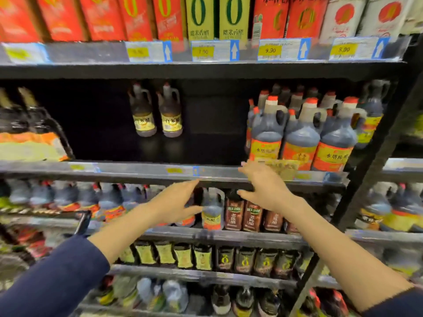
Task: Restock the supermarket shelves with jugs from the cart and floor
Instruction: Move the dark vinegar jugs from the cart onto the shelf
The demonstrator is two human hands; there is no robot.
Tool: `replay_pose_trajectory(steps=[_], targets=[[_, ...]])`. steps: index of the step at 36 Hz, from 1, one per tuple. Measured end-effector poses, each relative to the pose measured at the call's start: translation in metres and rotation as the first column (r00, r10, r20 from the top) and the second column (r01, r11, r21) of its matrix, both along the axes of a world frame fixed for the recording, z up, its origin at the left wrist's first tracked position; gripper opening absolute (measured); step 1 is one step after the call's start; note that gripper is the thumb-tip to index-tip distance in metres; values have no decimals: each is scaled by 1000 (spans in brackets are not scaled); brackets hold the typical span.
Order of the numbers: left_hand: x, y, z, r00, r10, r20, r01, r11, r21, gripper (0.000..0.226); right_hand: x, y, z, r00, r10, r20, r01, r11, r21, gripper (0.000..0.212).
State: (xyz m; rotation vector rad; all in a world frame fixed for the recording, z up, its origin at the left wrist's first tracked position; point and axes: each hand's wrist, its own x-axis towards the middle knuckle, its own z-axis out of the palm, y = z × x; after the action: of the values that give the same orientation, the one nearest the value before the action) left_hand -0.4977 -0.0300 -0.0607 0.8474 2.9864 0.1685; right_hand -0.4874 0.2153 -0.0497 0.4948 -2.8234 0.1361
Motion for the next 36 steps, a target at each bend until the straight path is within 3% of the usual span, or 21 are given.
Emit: replay_pose_trajectory(steps=[5,11,15,26,28,33,36], targets=[[43,-45,-9,989,132,63,-128,990,-63,96,16,-39,-16,987,100,123,-109,991,74,64],[93,-120,-16,956,278,95,-269,958,-100,76,30,-99,-19,954,225,197,-255,956,144,60],[128,-164,-12,900,415,136,-397,907,-144,96,39,-146,-17,922,301,242,-345,923,168,65],[220,-300,-28,781,614,116,-573,778,-255,77,77,-297,-13,818,465,337,-543,819,188,62],[238,-324,-27,747,647,152,-602,755,-259,83,87,-326,-12,797,502,337,-581,789,199,67],[285,-382,-26,696,694,184,-649,718,-251,124,108,-399,-16,732,552,398,-655,732,190,69],[312,-415,-30,641,741,199,-694,671,-262,97,121,-442,-21,703,572,423,-685,705,186,68]])
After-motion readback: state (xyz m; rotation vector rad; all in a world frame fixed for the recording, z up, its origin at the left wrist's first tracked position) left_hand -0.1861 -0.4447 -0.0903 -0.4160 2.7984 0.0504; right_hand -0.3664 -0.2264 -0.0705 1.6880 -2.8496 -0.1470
